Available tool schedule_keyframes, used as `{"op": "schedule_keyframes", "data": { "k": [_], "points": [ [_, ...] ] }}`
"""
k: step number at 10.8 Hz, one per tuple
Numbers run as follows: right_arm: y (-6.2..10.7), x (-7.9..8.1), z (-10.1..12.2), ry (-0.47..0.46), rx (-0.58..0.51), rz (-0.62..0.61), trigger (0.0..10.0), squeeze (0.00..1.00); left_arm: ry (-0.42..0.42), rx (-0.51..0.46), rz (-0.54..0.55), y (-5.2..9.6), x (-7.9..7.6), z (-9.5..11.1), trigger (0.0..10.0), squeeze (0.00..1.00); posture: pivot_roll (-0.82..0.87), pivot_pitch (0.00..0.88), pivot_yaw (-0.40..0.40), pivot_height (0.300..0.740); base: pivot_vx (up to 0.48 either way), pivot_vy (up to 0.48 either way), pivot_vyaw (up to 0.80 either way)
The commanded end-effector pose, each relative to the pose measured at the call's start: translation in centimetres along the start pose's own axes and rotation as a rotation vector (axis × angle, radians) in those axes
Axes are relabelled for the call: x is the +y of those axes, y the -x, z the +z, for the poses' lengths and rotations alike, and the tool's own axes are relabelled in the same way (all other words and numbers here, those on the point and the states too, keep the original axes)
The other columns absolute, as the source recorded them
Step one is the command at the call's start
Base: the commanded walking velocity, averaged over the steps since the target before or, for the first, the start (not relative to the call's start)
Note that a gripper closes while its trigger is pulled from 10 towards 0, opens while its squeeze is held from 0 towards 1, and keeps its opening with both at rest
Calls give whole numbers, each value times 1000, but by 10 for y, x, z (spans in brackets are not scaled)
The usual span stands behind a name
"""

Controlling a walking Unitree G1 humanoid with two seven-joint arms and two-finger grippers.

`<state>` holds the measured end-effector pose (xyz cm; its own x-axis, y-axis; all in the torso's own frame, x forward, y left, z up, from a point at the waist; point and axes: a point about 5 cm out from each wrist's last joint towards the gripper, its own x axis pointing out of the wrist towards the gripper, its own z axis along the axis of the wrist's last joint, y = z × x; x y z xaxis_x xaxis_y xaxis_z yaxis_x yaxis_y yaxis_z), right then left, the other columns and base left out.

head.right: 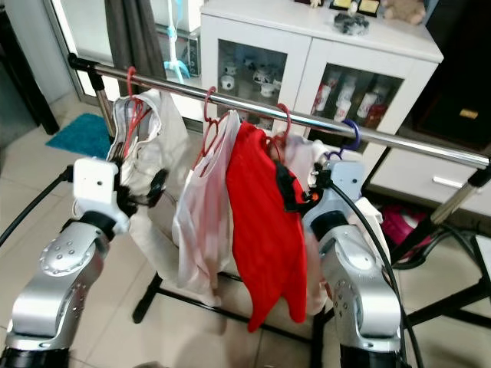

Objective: Hang hanger

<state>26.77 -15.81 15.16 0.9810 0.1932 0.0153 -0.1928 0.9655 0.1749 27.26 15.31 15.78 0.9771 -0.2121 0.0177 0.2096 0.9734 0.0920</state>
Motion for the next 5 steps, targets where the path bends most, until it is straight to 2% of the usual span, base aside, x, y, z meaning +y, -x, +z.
{"op": "schedule_keyframes", "data": {
  "k": [1,2,5],
  "points": [
    [4,-1,-2,14,21,-13,10000,1000,-22,31,-8,-2,-4,1,10000,1000,-16,0,2,740,0,0,0],
    [8,0,-2,40,39,-10,10000,1000,4,124,-56,-7,-7,-6,10000,1000,-30,0,26,740,0,0,0],
    [7,3,10,44,1,10,10000,1000,0,69,-86,-10,-12,2,10000,1000,-38,0,29,740,0,0,0]
  ]
}}
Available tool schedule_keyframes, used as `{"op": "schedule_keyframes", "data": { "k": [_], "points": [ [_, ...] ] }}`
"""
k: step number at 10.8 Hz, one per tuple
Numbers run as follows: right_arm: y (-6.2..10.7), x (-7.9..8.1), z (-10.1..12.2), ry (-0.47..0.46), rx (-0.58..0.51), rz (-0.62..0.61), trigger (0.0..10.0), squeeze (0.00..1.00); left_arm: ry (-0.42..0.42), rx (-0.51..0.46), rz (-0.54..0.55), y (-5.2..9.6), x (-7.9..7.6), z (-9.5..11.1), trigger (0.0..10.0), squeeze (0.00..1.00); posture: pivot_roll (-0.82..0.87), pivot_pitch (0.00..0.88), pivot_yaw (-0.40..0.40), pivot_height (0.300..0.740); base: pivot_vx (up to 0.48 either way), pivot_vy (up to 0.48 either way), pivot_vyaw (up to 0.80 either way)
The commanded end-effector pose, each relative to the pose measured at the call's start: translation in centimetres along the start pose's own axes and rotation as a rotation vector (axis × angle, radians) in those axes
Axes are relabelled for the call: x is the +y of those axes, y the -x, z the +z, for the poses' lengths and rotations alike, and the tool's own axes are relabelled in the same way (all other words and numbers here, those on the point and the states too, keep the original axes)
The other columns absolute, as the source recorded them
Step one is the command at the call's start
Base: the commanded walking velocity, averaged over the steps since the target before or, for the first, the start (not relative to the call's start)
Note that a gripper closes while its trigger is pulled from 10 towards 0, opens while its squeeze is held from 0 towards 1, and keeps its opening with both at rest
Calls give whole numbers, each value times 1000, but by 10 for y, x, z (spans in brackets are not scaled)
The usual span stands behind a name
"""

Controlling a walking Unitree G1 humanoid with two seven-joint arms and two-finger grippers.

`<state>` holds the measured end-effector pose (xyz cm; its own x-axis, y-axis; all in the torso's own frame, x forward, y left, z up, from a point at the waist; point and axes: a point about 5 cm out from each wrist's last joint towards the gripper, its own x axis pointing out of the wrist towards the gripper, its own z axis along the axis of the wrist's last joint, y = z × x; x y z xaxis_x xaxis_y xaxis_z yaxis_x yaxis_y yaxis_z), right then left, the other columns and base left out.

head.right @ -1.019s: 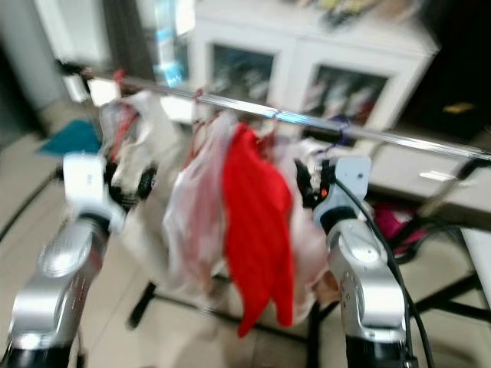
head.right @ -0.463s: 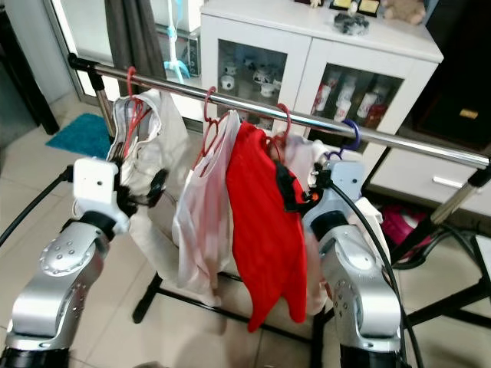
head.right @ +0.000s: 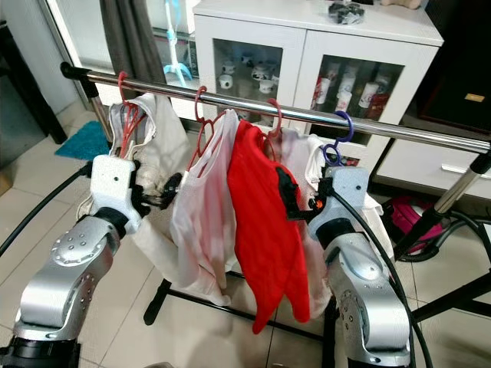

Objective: Hang hanger

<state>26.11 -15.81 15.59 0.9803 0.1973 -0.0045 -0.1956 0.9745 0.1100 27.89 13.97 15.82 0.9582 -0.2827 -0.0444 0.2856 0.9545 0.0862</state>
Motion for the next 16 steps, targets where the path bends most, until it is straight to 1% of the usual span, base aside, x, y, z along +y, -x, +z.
{"op": "schedule_keyframes", "data": {
  "k": [1,2,3,4,5,6,7,8,9,10,11,12,13,14,15,16],
  "points": [
    [-1,2,9,44,-38,4,10000,1000,-18,-76,-27,-1,-4,13,10000,1000,-40,0,24,740,0,0,0],
    [0,4,5,56,-13,20,10000,1000,-41,-104,-16,1,-4,18,10000,1000,-36,0,20,740,0,0,0],
    [0,4,4,74,-9,22,10000,1000,-43,-106,0,1,-3,18,10000,788,-36,0,19,740,0,0,0],
    [0,3,4,97,-36,1,10000,1000,-53,-100,22,2,0,16,10000,0,-34,0,18,740,0,0,0],
    [1,1,5,63,-56,1,10000,1000,-54,-58,17,3,3,12,10000,0,-25,0,18,740,0,0,0],
    [1,0,6,77,-60,9,10000,1000,-70,-55,10,4,3,12,10000,0,-23,0,17,740,0,0,0],
    [3,6,6,93,-70,37,10000,1000,-61,-62,34,3,6,12,10000,0,-30,0,21,740,0,0,0],
    [4,13,4,21,-23,55,10000,1000,-60,-68,29,2,6,13,10000,0,-33,0,22,740,0,379,0],
    [3,13,3,26,-30,38,10000,0,-75,-74,24,1,6,13,10000,0,-33,0,23,740,0,394,0],
    [2,9,2,12,-31,-6,10000,0,-79,-76,20,0,5,14,10000,0,-31,0,22,740,0,401,0],
    [2,3,0,13,-39,-41,10000,0,-81,-75,18,1,5,14,10000,0,-28,0,18,740,0,401,0],
    [2,-3,1,66,-52,-88,10000,0,-82,-69,24,1,7,12,10000,0,-25,0,18,740,0,405,0],
    [2,0,2,67,-58,-64,10000,0,-87,-67,26,2,8,12,10000,0,-21,0,18,740,0,390,0],
    [1,-1,5,59,-76,-104,10000,0,-93,-65,26,3,9,12,10000,0,-19,0,19,740,0,386,0],
    [1,7,-2,-15,-36,-31,10000,0,-100,-57,29,3,11,7,10000,0,-19,0,19,740,0,386,0],
    [1,5,-6,-2,-20,-70,10000,0,-96,-53,33,2,11,6,10000,0,-18,0,14,740,0,382,0]
  ]
}}
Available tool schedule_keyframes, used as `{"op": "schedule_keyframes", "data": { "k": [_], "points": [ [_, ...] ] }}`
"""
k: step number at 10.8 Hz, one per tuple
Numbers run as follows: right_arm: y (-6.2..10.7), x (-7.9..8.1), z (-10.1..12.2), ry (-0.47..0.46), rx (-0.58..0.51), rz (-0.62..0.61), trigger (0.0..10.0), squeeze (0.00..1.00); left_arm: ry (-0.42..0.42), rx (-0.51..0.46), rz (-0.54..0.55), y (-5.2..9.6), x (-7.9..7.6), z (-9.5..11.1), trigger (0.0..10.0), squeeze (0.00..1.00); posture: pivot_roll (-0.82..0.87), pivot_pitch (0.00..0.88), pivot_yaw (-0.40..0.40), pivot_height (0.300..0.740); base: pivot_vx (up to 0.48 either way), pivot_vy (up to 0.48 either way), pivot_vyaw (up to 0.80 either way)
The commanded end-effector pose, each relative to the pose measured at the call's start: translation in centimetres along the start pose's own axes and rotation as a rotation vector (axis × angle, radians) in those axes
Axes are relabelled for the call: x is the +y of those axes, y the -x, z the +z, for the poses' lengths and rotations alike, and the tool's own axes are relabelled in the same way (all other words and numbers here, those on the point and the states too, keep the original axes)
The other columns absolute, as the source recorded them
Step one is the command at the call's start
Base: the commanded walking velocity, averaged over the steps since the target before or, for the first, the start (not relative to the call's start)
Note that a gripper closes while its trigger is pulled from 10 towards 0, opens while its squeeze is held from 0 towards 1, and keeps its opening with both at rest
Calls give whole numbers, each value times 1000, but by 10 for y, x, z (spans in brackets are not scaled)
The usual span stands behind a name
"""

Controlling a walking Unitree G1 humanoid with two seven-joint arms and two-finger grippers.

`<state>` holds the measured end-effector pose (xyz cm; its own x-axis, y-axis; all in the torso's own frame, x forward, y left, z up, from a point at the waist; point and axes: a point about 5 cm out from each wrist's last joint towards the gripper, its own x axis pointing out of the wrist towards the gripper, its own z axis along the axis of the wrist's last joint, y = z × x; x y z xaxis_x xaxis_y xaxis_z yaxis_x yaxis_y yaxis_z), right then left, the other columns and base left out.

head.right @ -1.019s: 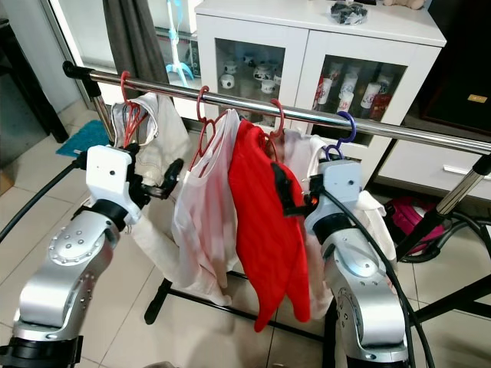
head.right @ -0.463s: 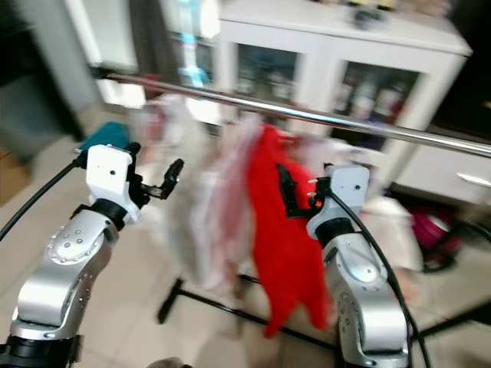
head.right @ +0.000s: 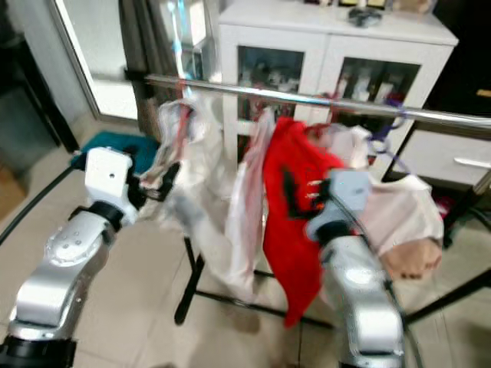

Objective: Hang hanger

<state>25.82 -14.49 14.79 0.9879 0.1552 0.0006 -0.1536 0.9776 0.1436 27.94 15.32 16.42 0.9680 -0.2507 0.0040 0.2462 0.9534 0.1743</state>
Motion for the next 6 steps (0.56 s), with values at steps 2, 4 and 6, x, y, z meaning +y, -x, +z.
{"op": "schedule_keyframes", "data": {
  "k": [2,4,6],
  "points": [
    [-2,-3,2,-14,-1,-1,10000,0,35,-4,11,-1,0,1,10000,0,-12,0,21,740,0,368,0],
    [-7,-4,3,-37,-3,8,10000,0,51,5,11,1,-1,-2,10000,0,-24,0,14,740,0,315,0],
    [-7,-6,8,-29,13,25,10000,0,61,7,-22,-2,-9,-1,10000,0,-87,0,34,740,0,124,0]
  ]
}}
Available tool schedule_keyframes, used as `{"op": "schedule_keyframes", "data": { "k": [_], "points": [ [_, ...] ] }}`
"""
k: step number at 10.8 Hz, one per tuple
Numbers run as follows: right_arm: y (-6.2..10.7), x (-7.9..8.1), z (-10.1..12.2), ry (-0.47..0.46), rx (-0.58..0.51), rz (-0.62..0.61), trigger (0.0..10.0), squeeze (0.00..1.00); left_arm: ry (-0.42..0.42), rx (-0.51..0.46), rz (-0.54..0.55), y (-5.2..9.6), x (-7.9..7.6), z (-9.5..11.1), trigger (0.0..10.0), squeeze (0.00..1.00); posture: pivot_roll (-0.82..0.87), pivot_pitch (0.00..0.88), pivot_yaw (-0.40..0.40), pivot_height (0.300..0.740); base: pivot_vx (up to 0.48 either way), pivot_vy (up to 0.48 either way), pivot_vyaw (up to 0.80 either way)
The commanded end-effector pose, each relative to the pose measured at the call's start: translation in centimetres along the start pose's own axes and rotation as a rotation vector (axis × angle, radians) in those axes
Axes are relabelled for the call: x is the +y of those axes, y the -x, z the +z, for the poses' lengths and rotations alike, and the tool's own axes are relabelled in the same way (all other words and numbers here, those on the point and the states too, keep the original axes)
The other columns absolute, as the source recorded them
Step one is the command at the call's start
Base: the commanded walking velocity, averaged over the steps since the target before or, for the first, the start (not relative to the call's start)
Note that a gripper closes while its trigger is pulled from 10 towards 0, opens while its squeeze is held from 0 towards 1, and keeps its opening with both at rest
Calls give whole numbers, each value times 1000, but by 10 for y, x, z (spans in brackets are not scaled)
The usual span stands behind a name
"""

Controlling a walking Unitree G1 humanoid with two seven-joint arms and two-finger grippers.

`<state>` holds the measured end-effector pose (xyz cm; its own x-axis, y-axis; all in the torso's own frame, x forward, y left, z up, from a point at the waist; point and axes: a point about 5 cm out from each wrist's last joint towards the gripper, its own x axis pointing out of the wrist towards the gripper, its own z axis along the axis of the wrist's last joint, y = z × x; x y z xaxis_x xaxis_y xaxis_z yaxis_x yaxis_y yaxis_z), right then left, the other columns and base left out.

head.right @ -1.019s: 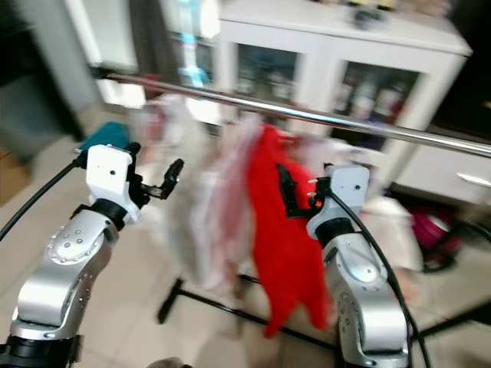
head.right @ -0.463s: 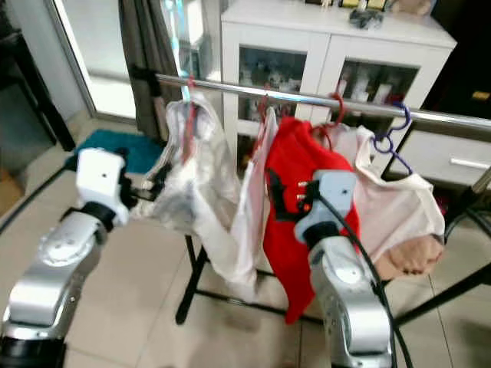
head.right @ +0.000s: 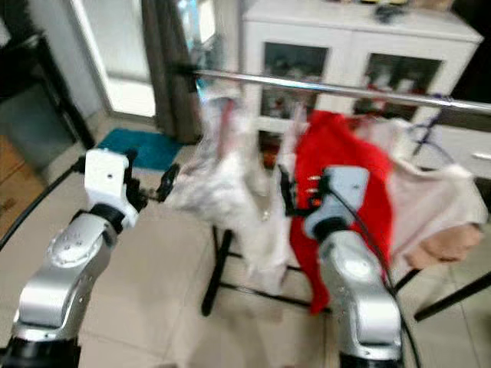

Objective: Hang hanger

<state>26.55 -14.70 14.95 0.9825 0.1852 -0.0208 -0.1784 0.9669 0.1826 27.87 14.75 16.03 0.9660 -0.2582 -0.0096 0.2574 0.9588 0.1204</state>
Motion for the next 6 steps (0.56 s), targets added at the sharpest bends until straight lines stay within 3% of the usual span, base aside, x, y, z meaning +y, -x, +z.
{"op": "schedule_keyframes", "data": {
  "k": [1,2,3,4,5,6],
  "points": [
    [0,-7,11,27,-35,-49,10000,0,-9,7,-65,-5,-8,2,10000,0,-107,0,48,740,0,0,0],
    [2,-12,9,-8,-43,-105,10000,24,-15,20,-99,-6,-12,-3,10000,0,-113,0,49,740,0,0,0],
    [6,-17,4,-7,-40,-151,10000,227,-60,22,-114,-4,-15,-7,10000,0,-103,0,42,740,0,0,0],
    [9,-19,3,-21,-50,-192,10000,451,-61,21,-94,-5,-15,-4,10000,0,-102,0,45,740,0,0,0],
    [10,-19,6,38,-96,-237,10000,635,-25,21,-56,-6,-12,-2,10000,0,-102,0,36,740,0,0,0],
    [8,-19,7,24,-129,-267,10000,655,-10,-4,-57,-11,-12,2,10000,0,-108,0,24,740,0,0,0]
  ]
}}
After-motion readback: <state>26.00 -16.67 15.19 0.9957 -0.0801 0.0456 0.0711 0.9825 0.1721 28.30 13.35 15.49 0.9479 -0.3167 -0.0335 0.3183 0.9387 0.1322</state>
